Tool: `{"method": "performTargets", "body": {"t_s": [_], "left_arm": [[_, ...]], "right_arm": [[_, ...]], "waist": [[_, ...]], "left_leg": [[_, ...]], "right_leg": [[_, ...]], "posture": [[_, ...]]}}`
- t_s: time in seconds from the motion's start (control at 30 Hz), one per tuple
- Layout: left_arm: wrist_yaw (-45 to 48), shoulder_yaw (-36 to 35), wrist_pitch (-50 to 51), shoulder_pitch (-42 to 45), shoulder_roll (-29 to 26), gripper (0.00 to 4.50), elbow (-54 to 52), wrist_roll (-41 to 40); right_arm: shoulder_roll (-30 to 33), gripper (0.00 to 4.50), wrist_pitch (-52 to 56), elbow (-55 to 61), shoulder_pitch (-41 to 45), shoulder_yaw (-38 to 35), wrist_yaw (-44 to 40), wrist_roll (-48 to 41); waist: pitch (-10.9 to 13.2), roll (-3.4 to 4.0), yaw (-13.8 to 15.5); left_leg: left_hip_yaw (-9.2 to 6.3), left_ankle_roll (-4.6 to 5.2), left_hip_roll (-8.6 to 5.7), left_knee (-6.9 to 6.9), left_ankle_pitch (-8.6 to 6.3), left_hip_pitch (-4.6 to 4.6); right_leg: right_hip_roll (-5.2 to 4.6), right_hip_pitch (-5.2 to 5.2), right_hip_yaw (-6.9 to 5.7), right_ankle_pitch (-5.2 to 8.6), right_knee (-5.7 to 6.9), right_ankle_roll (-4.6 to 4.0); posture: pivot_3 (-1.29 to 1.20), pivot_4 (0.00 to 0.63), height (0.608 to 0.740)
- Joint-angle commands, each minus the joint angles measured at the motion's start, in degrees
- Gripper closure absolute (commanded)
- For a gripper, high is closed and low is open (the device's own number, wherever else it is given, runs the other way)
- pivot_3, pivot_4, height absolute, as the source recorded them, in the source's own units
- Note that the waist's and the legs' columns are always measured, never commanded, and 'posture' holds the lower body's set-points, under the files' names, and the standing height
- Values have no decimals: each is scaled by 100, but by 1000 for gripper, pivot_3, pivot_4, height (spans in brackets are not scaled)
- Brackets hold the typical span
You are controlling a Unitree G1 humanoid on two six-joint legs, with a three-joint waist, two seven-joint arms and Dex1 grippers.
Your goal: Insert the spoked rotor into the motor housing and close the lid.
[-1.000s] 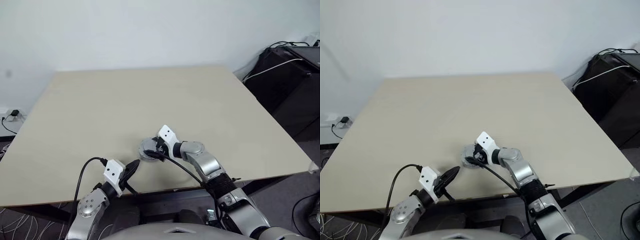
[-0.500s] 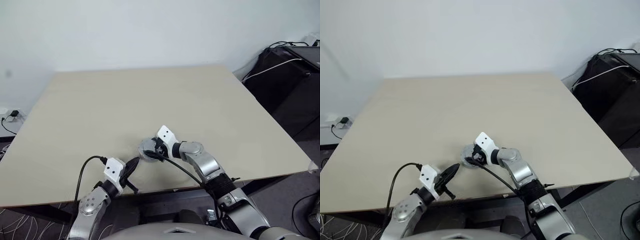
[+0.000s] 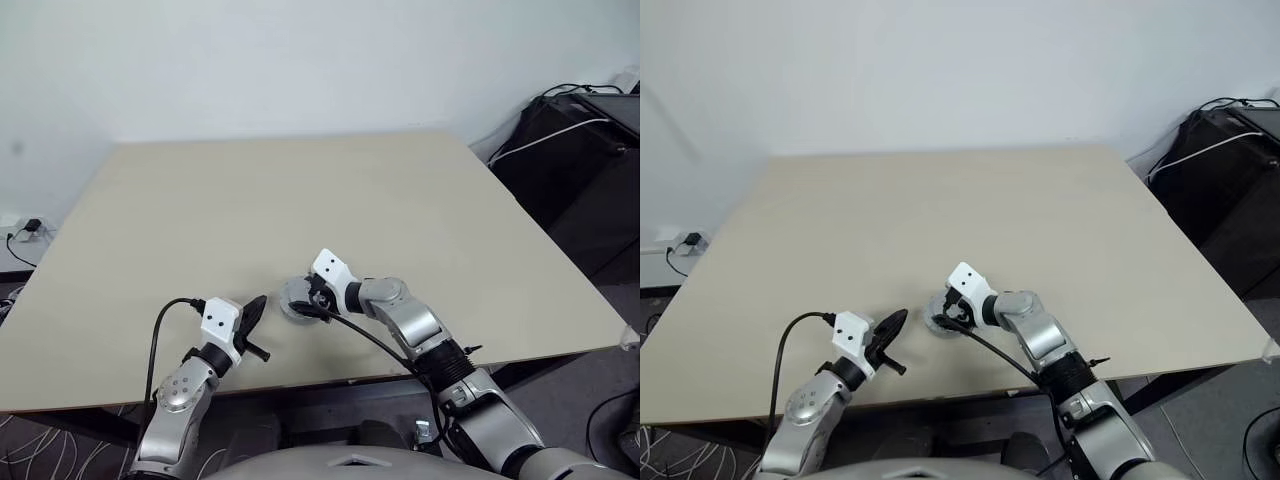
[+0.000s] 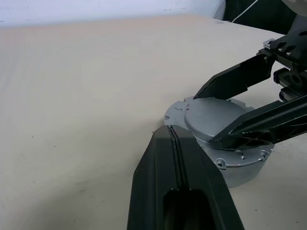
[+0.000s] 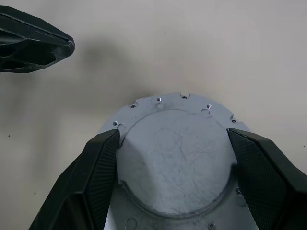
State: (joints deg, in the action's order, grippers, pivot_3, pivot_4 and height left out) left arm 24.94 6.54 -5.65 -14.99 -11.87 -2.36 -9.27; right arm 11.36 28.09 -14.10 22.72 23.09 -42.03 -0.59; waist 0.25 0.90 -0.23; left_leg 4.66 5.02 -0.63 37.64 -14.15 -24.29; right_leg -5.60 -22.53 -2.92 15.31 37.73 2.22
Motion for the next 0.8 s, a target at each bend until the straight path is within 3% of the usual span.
{"method": "performTargets", "body": {"t_s": [0.03, 0.6, 0.8], "left_arm": [[-262, -139, 208, 130, 100, 4500, -116, 9], [-163, -184, 485, 192, 81, 4500, -246, -90], [-335, -528, 1678, 556, 175, 4500, -328, -642]], "right_arm": [[101, 1239, 161, -286, -148, 40, 192, 194], [214, 1239, 166, -221, -423, 241, 341, 264], [327, 1239, 172, -254, -355, 249, 294, 263]], "waist": [[-1, -2, 1], [-16, -10, 14], [-15, -11, 92]], "left_leg": [[0, 0, 0, 0, 0, 0], [2, 0, 0, -6, 0, 30], [4, 0, 0, -6, 0, 28]], "right_leg": [[0, 0, 0, 0, 0, 0], [-2, 23, 1, -1, 4, -2], [-3, 25, 0, -1, -3, -2]], "posture": [[0, 0, 740], [0, 0, 740], [0, 0, 740]]}}
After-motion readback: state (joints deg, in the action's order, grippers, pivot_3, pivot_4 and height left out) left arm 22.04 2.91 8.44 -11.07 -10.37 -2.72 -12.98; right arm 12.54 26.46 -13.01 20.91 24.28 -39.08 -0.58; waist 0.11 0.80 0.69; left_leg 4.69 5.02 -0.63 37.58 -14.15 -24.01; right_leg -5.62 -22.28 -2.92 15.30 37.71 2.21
